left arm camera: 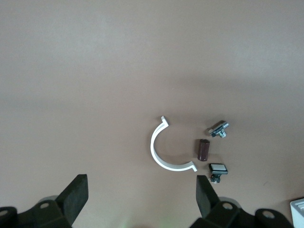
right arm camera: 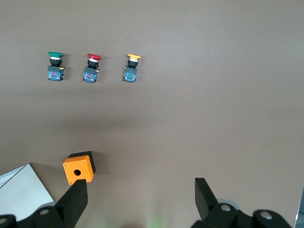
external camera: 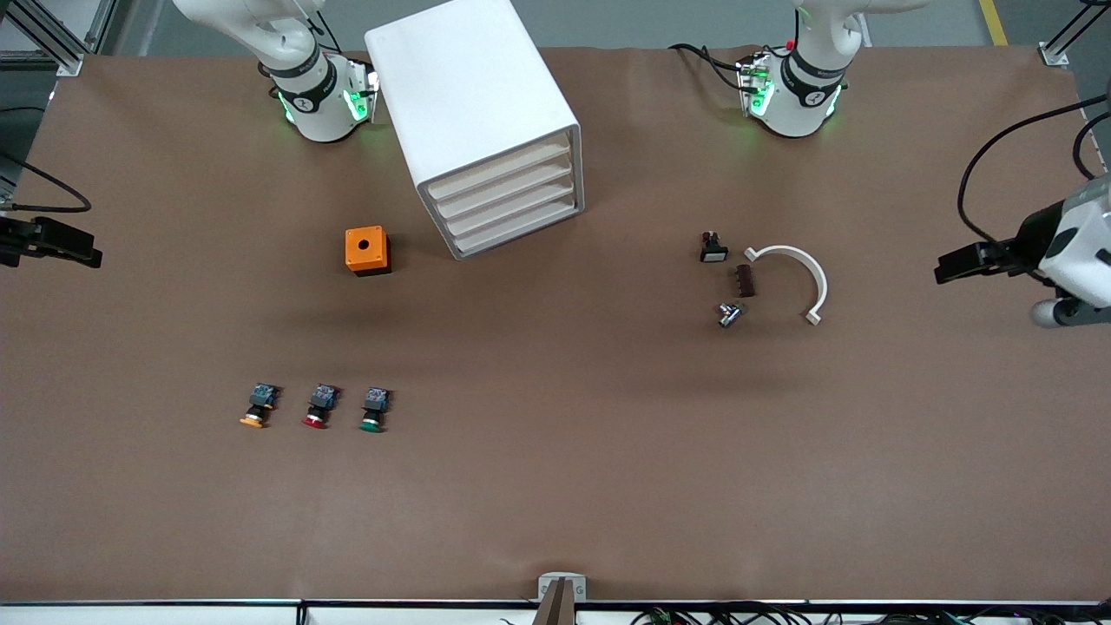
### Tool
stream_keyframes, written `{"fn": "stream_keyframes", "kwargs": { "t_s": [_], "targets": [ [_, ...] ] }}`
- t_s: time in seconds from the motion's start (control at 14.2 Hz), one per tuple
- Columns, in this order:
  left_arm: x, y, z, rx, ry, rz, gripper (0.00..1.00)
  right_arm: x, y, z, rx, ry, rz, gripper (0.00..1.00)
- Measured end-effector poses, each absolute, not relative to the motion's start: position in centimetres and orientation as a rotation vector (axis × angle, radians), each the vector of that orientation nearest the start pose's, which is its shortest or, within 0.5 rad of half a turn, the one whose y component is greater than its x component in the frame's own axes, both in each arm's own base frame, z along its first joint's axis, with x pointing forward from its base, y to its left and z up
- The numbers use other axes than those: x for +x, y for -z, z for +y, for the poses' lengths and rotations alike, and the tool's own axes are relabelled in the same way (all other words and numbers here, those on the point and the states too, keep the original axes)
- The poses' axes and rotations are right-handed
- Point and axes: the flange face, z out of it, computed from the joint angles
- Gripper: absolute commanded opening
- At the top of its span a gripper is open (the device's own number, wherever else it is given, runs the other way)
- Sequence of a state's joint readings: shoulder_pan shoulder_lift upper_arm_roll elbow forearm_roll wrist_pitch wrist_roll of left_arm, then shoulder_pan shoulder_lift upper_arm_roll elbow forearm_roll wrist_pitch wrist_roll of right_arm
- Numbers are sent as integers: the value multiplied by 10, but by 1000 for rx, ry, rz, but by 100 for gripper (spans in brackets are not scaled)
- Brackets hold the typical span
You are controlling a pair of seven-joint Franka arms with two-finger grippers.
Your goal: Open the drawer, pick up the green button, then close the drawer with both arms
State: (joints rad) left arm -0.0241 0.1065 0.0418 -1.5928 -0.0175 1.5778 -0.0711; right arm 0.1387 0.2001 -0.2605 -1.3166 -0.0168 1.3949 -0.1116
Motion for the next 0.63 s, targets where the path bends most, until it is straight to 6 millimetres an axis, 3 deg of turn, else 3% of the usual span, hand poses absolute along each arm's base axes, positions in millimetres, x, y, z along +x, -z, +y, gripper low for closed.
{"fn": "stream_keyframes", "kwargs": {
  "t_s": [0.35,0.49,0.63],
  "targets": [
    [537,-513,7,-3159,-30,-141,100,593,-618,-58,-3192,-188,18,100],
    [535,-520,8,-3161,22,-144,100,593,-622,-57,-3194,-173,18,100],
    [541,-539,6,-3161,100,-137,100,592,-627,-57,-3194,-160,19,100]
  ]
}}
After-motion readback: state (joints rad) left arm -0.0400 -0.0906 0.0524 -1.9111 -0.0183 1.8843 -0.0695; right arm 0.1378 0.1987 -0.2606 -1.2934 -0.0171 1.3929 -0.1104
